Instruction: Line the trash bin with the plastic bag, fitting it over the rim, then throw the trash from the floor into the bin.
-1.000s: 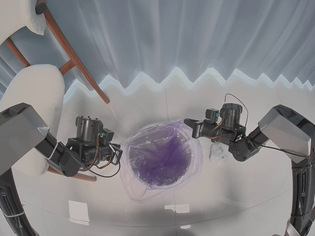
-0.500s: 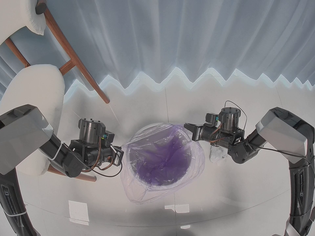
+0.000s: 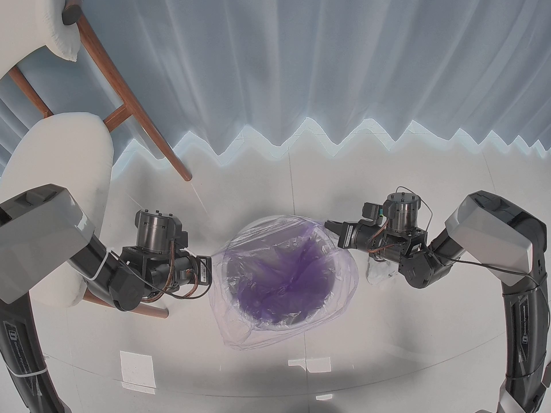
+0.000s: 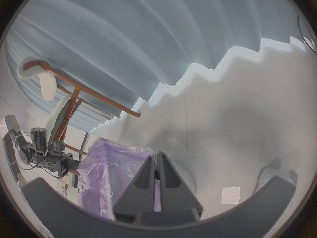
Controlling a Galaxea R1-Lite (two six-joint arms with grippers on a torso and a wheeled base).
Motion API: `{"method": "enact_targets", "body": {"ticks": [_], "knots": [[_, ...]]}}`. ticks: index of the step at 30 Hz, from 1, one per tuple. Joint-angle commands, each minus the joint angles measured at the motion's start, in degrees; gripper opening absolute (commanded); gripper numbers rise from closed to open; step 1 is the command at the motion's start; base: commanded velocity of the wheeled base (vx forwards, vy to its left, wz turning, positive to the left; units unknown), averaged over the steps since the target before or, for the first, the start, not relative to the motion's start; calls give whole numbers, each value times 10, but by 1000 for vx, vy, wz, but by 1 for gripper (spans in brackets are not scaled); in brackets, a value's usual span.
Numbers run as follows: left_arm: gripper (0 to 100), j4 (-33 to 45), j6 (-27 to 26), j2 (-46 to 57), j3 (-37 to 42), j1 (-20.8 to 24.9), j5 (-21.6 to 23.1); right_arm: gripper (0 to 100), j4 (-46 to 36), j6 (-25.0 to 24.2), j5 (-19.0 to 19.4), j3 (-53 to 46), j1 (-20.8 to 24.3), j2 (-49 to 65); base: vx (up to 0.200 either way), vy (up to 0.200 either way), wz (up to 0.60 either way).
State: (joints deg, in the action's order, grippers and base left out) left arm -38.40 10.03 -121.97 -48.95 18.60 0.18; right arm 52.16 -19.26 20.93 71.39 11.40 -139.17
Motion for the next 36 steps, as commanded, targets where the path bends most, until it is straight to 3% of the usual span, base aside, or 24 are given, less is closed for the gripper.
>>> {"method": "enact_targets", "body": {"ticks": [1, 9, 23, 27, 28, 30, 31, 36], "knots": [[0, -12, 37, -13, 11, 0, -2, 0, 0, -18, 1, -1, -1, -2, 0, 0, 0], [0, -51, 48, -34, 31, -1, -6, 0, 1, -46, 1, -4, 0, -5, 0, 0, 0], [0, -105, 155, -48, 17, 3, -34, 0, 7, -83, 0, -5, -1, -1, 0, 0, 0], [0, -107, 163, -42, 25, 1, -35, 0, 7, -83, 0, -5, -1, 6, 0, 0, 0], [0, -108, 163, -40, 32, 1, -35, 100, 7, -83, 0, -6, -1, 8, 0, 0, 0], [0, -111, 163, -35, 40, 4, -36, 100, 7, -82, -1, -7, -1, 8, 0, 0, 0], [100, -111, 162, -30, 48, 5, -38, 100, 8, -82, -5, -8, -1, 8, 0, 0, 0], [100, -115, 162, -21, 70, 6, -41, 100, 20, -83, -25, -13, -1, 8, 0, 0, 0]]}}
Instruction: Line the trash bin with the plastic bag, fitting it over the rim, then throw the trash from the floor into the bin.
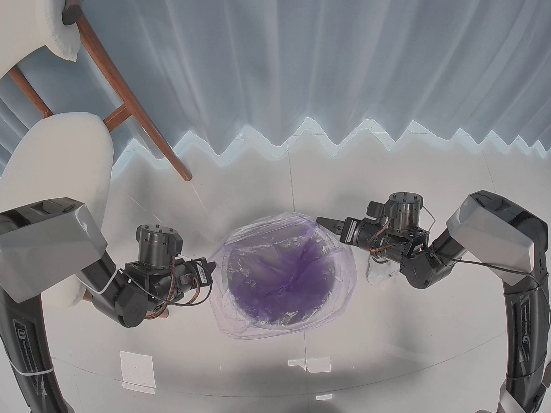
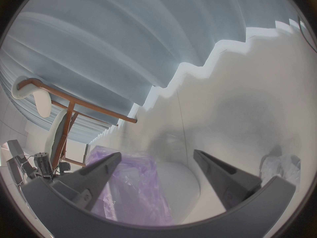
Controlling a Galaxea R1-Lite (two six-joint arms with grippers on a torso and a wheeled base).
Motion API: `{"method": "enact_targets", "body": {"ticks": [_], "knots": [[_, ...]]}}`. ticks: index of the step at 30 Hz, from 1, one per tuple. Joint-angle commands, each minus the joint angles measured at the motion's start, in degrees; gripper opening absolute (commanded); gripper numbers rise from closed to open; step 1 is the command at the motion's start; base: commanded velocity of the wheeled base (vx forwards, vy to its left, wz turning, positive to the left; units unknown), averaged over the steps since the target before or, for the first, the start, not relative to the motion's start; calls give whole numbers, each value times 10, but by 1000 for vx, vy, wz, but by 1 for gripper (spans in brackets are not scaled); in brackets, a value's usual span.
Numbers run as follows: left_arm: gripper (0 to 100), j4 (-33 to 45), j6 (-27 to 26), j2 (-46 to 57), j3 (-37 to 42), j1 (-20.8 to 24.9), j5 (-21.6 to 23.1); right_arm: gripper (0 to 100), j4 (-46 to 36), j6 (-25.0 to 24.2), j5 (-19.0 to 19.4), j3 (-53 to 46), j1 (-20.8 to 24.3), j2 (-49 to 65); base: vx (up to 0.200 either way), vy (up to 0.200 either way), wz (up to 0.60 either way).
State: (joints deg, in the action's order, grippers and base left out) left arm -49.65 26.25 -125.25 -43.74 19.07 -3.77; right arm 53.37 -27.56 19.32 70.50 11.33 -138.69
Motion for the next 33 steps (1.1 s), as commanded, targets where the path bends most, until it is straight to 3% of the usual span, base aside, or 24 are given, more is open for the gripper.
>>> {"method": "enact_targets", "body": {"ticks": [1, 13, 18, 21, 25, 29, 30, 31, 33], "knots": [[100, -7, 0, 15, 23, 2, -2, 100, 11, 0, -10, -6, -2, 4, 0, 0, 0], [100, -23, -3, 147, 96, -6, -3, 100, 14, -2, -2, -42, -34, 67, 0, 0, 0], [100, -22, -3, 214, 108, 26, 9, 100, 10, -2, 13, -57, -40, 105, 0, 0, 0], [100, -18, -15, 239, 96, 51, 58, 100, 13, -2, 14, -95, -45, 135, 0, 0, 0], [100, -5, -117, 243, 74, 61, 97, 100, 17, -3, 14, -130, -45, 165, 0, 0, 0], [100, 32, -265, 211, 44, 61, 165, 100, 18, -10, 12, -142, -41, 197, 0, 0, 0], [100, 32, -265, 211, 44, 61, 165, 100, 18, -10, 12, -142, -41, 197, 0, 0, 0], [100, 53, -328, 187, 19, 61, 177, 100, 17, -13, 10, -143, -36, 211, 0, 0, 0], [100, 66, -371, 162, -9, 64, 177, 100, 17, -13, 9, -149, -29, 226, 0, 0, 0]]}}
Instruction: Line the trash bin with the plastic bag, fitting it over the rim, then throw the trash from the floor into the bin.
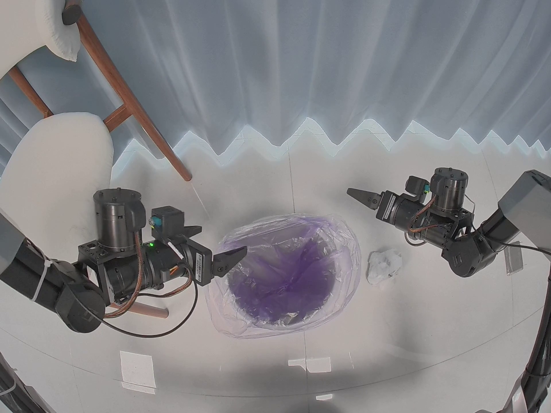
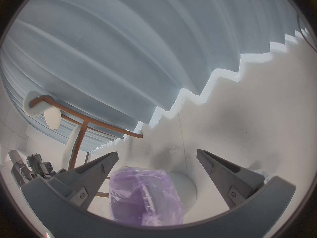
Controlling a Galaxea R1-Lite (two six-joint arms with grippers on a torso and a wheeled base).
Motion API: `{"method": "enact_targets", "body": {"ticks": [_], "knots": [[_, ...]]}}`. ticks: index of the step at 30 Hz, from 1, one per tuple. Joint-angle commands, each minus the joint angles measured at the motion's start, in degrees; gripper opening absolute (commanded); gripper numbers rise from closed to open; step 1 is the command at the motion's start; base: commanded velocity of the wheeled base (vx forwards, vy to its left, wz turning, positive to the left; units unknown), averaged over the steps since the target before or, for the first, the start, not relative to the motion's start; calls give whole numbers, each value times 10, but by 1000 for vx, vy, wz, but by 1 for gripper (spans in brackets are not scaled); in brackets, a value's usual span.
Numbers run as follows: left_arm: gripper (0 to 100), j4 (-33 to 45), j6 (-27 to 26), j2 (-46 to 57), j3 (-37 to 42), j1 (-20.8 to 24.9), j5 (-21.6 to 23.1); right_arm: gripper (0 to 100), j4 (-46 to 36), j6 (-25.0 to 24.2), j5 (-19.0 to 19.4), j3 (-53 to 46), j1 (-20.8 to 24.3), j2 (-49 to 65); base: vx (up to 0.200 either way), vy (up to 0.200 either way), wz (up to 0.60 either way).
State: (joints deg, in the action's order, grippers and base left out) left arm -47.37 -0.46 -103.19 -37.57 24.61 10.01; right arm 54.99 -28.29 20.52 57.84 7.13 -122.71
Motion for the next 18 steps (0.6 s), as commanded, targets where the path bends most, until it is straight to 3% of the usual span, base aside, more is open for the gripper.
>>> {"method": "enact_targets", "body": {"ticks": [1, 5, 10, 15, 18], "knots": [[100, 52, -118, -69, -85, 13, 40, 100, 0, -5, -4, -26, 14, 74, 0, 0, 0], [100, 85, -132, -89, -123, 32, 35, 100, 1, -2, -6, -47, 17, 92, 0, 0, 0], [100, 91, -157, -135, -163, 66, -6, 100, 3, -4, -27, -85, 40, 127, 0, 0, 0], [100, 86, -258, -181, -184, 60, -26, 100, 3, -4, -29, -108, 54, 152, 0, 0, 0], [100, 85, -274, -189, -193, 54, -36, 100, 3, -4, -29, -111, 56, 158, 0, 0, 0]]}}
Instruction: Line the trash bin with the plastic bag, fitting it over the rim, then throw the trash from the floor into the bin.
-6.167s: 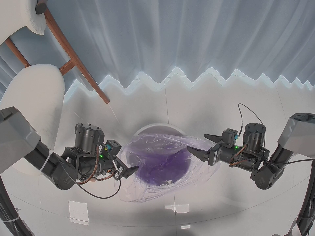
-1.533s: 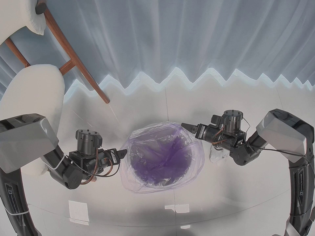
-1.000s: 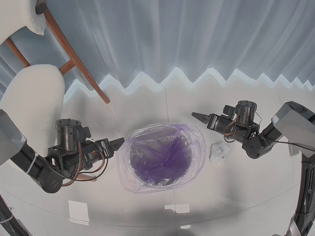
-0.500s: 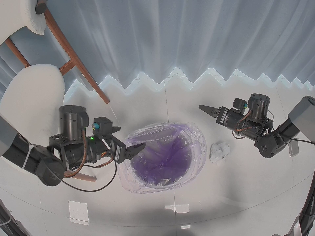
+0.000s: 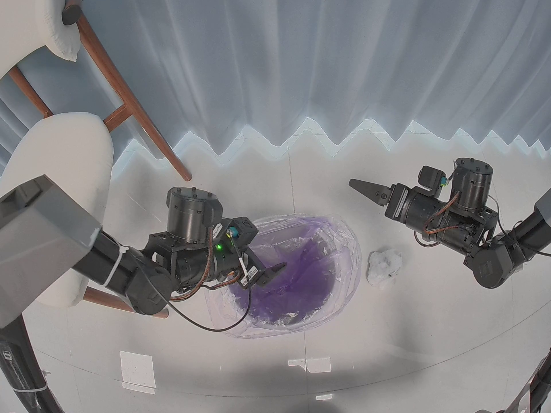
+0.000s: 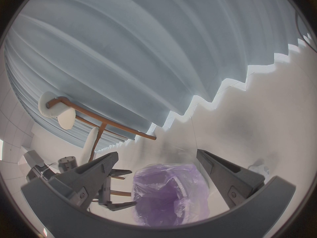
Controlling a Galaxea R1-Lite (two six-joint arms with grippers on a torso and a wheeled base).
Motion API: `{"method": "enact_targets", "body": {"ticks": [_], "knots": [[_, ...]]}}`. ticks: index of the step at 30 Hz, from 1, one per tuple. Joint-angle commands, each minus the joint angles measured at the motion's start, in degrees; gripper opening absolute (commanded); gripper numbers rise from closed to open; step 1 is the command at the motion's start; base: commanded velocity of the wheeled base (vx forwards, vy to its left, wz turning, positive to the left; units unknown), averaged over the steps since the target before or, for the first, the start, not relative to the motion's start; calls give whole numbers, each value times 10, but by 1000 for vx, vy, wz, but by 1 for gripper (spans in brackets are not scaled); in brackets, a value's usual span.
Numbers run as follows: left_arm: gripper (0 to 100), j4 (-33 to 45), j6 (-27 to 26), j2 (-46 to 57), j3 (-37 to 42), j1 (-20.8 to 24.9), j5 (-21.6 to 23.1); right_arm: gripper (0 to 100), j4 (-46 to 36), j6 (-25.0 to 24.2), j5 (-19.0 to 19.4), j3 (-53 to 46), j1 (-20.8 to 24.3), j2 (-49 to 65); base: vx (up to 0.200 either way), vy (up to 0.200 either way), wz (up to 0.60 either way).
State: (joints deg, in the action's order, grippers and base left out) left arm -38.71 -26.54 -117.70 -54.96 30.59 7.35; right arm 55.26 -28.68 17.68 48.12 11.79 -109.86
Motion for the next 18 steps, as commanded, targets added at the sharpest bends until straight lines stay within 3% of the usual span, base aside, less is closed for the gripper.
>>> {"method": "enact_targets", "body": {"ticks": [1, 18], "knots": [[100, -1, -19, -49, -24, -11, -23, 100, 0, 0, -1, -16, 10, 33, 0, 0, 0], [100, -59, -41, -101, -45, -22, -29, 100, 0, -1, -1, -18, 17, 50, 0, 0, 0]]}}
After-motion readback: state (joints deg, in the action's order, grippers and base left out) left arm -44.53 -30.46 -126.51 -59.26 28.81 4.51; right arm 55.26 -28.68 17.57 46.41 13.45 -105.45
